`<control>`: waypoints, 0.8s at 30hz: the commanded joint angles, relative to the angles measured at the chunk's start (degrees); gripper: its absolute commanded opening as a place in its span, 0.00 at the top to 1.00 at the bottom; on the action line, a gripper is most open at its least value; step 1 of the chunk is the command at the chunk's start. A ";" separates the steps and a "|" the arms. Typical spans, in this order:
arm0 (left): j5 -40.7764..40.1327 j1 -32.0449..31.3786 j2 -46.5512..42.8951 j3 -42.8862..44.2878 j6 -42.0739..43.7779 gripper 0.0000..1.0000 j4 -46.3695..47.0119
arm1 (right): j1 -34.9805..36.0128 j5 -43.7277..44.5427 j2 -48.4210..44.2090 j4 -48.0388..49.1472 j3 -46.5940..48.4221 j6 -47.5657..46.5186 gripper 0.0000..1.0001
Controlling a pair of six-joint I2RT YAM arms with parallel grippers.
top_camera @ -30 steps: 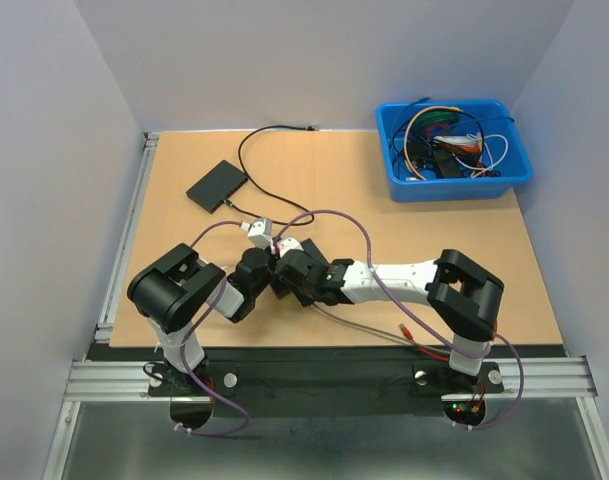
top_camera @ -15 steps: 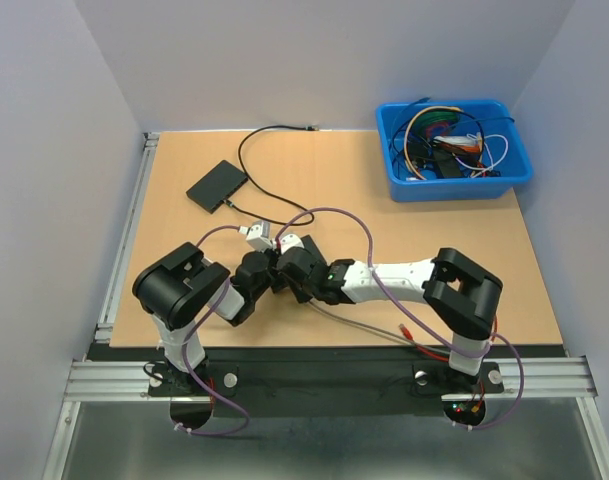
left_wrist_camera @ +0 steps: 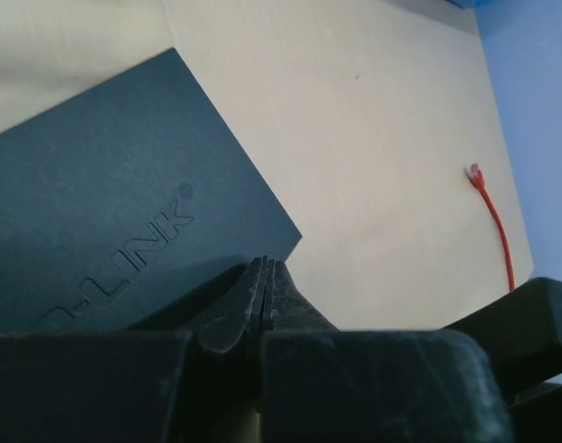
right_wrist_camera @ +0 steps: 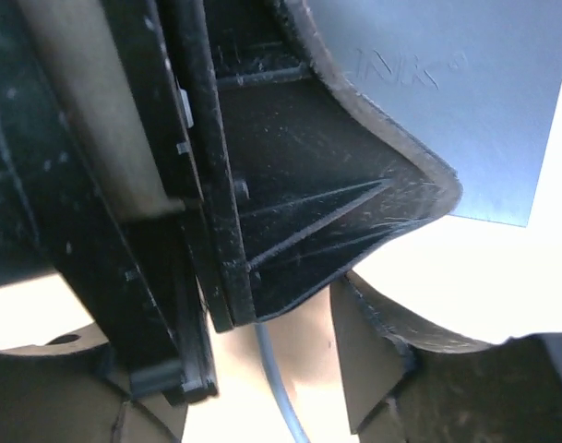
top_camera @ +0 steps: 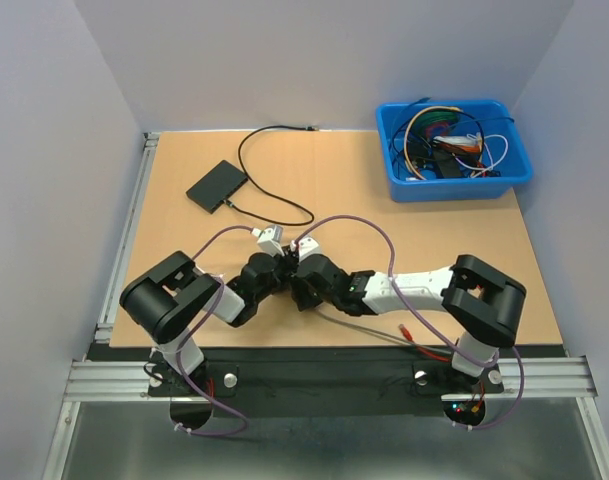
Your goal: Insert the plug into the switch port
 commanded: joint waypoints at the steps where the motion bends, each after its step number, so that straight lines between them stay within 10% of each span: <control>1: 2.54 -1.13 -2.22 -1.90 2.64 0.85 -19.57 | -2.63 7.23 -6.86 5.63 -3.65 2.05 0.38; 10: -2.74 0.71 -15.84 3.81 5.97 0.38 -34.96 | -2.63 11.63 -22.42 3.88 -12.63 5.66 0.31; 24: 1.30 20.13 -14.10 16.03 13.88 0.33 -44.37 | -2.72 13.39 -17.43 1.59 -10.79 9.09 0.27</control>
